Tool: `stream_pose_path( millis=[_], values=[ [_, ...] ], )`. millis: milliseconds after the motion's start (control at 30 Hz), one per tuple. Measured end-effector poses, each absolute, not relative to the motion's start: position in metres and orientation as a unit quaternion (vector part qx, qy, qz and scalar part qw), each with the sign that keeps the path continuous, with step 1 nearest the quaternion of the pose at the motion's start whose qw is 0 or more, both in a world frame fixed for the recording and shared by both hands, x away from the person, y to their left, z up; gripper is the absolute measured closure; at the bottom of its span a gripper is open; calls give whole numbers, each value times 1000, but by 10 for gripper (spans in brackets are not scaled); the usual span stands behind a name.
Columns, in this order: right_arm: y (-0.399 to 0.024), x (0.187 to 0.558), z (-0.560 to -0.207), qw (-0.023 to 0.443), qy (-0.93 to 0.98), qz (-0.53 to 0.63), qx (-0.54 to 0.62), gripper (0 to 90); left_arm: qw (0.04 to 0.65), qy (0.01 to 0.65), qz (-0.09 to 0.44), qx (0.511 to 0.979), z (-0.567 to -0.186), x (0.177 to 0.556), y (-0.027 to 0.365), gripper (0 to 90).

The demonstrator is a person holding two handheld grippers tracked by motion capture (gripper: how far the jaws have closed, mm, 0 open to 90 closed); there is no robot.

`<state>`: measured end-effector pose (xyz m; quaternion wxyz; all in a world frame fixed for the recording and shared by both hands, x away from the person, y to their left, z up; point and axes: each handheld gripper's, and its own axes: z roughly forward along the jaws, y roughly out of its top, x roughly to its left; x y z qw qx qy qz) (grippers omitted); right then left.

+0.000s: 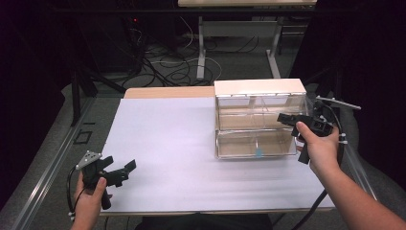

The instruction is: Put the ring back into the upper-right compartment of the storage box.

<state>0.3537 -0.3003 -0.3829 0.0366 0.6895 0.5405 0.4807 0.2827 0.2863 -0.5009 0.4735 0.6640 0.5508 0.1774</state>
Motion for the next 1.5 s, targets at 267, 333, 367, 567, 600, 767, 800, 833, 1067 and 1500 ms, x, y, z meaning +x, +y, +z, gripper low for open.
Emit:
stream_pose_path(
  millis=[267, 333, 367, 567, 600, 767, 800, 833, 1067, 1500],
  values=[
    [-299, 357, -386, 57, 519, 494, 695, 713, 474, 551, 178, 664, -501, 283, 286, 14],
    [-303, 356, -385, 52, 531, 479, 697, 712, 474, 551, 177, 664, -501, 283, 286, 14],
    [-302, 357, -386, 60, 524, 486, 697, 712, 474, 551, 177, 664, -501, 283, 286, 14],
    [-304, 359, -388, 69, 518, 489, 699, 707, 473, 551, 177, 664, -501, 283, 286, 14],
    [-305, 358, -388, 65, 520, 488, 699, 704, 473, 551, 177, 664, -501, 283, 286, 14],
    [-306, 358, -390, 65, 523, 490, 694, 679, 473, 551, 177, 664, -501, 283, 286, 14],
    [-306, 358, -390, 65, 523, 490, 694, 679, 473, 551, 177, 664, -501, 283, 286, 14],
    [-304, 358, -389, 63, 516, 496, 696, 669, 473, 551, 177, 665, -501, 283, 286, 14],
    [-304, 353, -389, 63, 520, 506, 685, 625, 472, 550, 177, 666, -501, 283, 286, 14],
    [-301, 335, -385, 77, 555, 520, 645, 561, 473, 550, 178, 665, -501, 283, 285, 14]
  ],
)
